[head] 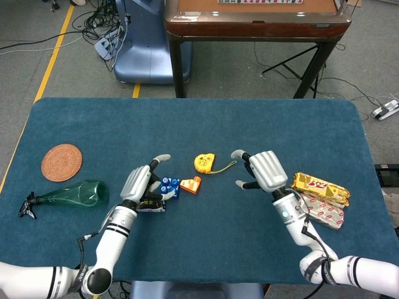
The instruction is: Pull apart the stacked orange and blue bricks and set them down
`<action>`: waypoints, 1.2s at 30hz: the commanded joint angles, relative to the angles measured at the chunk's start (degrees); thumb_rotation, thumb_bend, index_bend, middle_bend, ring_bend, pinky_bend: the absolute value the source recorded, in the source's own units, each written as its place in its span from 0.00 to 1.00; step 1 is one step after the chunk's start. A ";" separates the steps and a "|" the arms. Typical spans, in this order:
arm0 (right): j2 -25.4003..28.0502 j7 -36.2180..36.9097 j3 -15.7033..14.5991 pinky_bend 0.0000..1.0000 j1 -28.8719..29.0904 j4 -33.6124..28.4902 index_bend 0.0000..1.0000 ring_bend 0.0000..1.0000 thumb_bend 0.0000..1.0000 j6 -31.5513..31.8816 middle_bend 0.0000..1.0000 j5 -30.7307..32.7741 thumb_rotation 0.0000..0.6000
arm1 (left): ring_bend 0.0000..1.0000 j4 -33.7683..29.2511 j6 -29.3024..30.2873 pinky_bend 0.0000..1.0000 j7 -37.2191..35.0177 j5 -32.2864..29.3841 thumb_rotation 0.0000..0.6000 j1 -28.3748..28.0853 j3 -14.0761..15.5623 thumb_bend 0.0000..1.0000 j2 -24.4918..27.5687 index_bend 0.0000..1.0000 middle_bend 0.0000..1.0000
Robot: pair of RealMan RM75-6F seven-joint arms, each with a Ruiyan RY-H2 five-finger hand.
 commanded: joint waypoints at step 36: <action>26.80 -1.39 -8.44 0.43 -23.55 -6.02 0.43 0.49 0.05 16.64 0.46 -5.46 1.00 | 0.15 15.87 19.46 0.28 -10.56 35.36 1.00 30.07 19.21 0.00 28.18 0.25 0.29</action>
